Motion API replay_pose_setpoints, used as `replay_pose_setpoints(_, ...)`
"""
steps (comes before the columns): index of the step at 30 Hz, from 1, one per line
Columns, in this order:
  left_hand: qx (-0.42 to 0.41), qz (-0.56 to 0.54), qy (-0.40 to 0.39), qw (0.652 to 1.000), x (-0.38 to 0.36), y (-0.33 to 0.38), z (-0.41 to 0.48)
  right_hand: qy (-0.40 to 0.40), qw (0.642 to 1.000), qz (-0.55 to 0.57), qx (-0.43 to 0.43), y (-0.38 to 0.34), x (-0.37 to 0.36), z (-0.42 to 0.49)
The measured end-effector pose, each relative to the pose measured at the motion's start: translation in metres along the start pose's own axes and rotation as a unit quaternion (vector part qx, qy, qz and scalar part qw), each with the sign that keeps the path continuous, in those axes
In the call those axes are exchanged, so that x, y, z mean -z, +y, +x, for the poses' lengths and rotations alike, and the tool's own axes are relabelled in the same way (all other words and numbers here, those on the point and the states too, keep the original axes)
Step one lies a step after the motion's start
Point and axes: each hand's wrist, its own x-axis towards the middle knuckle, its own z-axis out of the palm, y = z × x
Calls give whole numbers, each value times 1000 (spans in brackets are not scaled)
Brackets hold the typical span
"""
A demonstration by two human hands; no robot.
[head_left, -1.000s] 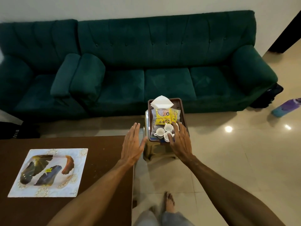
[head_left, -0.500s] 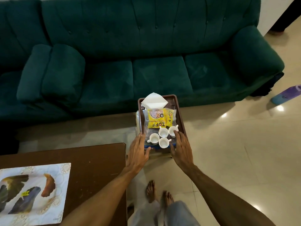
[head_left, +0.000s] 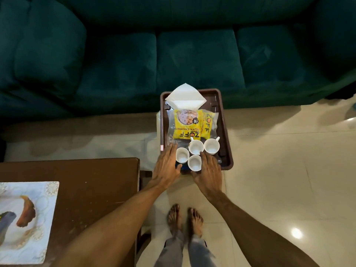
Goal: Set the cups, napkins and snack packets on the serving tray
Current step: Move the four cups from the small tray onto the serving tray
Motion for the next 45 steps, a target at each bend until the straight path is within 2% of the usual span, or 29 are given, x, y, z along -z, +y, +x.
replay_pose_setpoints(8,-6,16,4,1000,-44,-12,24,53,998,-27,3,15,-32,6)
replay_pose_setpoints(13,15,-28,57,998,-48,-11,25,97,994,-45,16,18,-32,4)
replay_pose_setpoints(21,5,-83,141,987,5,5,-24,161,986,1,37,-16,18,-29)
replay_pose_setpoints(27,19,-101,197,975,56,-6,-87,158,985,-7,63,-70,50,-57)
replay_pose_setpoints(34,61,-120,243,961,108,-79,-200,152,980,21,124,-165,38,-122)
replay_pose_setpoints(39,89,-129,280,947,138,-159,-296,142,978,18,149,-249,-5,-191)
replay_pose_setpoints(45,137,-124,289,939,170,-254,-387,117,980,49,155,-349,-63,-267)
